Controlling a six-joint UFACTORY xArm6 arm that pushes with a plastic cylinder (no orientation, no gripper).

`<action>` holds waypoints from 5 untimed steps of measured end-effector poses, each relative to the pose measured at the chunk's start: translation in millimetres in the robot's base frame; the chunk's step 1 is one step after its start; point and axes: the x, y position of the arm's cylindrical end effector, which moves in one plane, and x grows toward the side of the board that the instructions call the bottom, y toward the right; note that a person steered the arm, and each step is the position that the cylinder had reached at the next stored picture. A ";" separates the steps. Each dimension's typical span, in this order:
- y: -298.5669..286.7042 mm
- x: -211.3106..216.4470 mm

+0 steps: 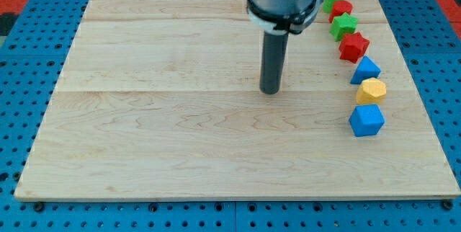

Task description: Slide blue cube closer to yellow heart

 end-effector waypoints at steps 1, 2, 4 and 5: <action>-5.7 -7.1; 4.9 89.4; 169.5 160.2; 203.5 137.1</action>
